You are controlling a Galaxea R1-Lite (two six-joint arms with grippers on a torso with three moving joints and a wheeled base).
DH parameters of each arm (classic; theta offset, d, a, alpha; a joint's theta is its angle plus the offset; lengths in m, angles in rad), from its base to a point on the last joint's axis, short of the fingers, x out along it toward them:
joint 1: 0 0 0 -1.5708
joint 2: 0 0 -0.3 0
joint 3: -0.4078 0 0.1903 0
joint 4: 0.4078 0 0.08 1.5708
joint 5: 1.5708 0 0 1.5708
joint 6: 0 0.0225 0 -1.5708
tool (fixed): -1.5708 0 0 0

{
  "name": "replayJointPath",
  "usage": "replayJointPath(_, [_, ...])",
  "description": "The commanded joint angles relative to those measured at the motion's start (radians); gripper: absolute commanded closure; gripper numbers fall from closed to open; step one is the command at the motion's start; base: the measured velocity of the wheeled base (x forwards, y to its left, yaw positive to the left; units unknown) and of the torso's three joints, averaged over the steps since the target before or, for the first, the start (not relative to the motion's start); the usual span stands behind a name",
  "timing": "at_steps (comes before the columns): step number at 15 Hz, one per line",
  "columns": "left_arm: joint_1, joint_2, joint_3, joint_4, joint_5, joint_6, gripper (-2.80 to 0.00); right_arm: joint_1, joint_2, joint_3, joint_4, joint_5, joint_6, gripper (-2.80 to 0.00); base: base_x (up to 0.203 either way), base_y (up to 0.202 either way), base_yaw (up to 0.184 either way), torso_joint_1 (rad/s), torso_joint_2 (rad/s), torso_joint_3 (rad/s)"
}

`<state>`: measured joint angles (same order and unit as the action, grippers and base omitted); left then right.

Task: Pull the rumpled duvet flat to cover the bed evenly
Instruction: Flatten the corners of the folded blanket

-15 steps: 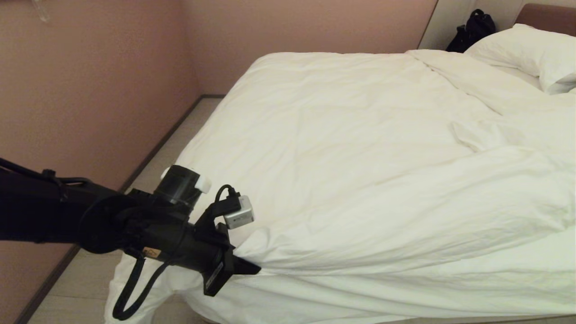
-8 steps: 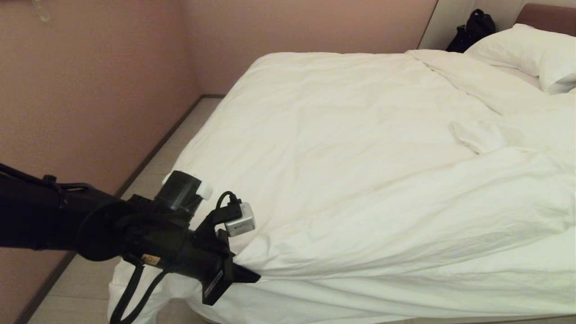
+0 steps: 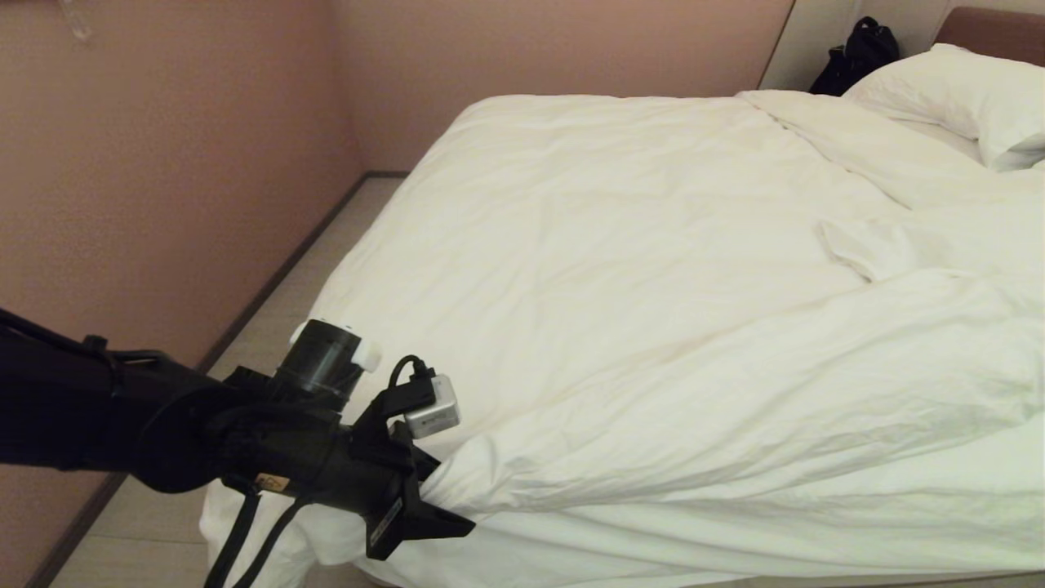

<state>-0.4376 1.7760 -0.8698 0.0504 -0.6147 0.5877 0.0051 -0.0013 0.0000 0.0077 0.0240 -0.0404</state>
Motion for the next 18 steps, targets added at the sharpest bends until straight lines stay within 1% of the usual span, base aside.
replayJointPath(1, [-0.003,-0.013,0.005,-0.001,-0.004,0.001,-2.80,0.001,0.001,0.000,0.000,0.001,-0.001,0.00,0.000,0.000,0.000,0.000,0.00,0.000])
replayJointPath(6, [-0.006,-0.068,0.000,-0.001,-0.002,-0.005,-2.80,0.000,0.001,0.000,0.000,0.001,-0.001,0.00,0.000,0.000,0.000,0.000,0.00,0.000])
replayJointPath(11, [-0.004,-0.258,-0.018,-0.003,0.015,-0.015,-2.80,0.001,0.001,0.000,0.000,0.001,-0.001,0.00,0.000,0.000,0.000,0.000,0.00,0.000])
replayJointPath(13, [0.005,-0.288,-0.070,-0.009,0.035,-0.094,-2.80,0.000,0.001,0.000,0.000,0.001,-0.001,0.00,0.000,0.000,0.000,0.000,0.00,0.000])
replayJointPath(14, [0.011,-0.286,-0.091,-0.035,0.059,-0.191,-2.80,-0.001,0.001,0.000,0.000,0.001,-0.001,0.00,0.000,0.000,0.000,0.000,0.00,0.000])
replayJointPath(15, [0.013,-0.283,-0.099,-0.102,0.079,-0.279,-2.80,0.001,0.001,0.000,0.000,0.001,-0.001,0.00,0.000,0.000,0.000,0.000,0.00,0.000])
replayJointPath(16, [0.014,-0.277,-0.100,-0.196,0.114,-0.373,-2.80,0.000,0.001,0.000,0.000,0.001,-0.001,0.00,0.000,0.000,0.000,0.000,0.00,0.000])
replayJointPath(17, [0.011,-0.271,-0.100,-0.272,0.179,-0.459,-2.80,0.001,0.001,0.000,0.000,0.001,-0.001,0.00,0.000,0.000,0.000,0.000,0.00,0.000])
replayJointPath(18, [0.007,-0.260,-0.104,-0.324,0.246,-0.526,-2.80,0.000,0.001,0.000,0.000,0.001,-0.001,0.00,0.000,0.000,0.000,0.000,0.00,0.000])
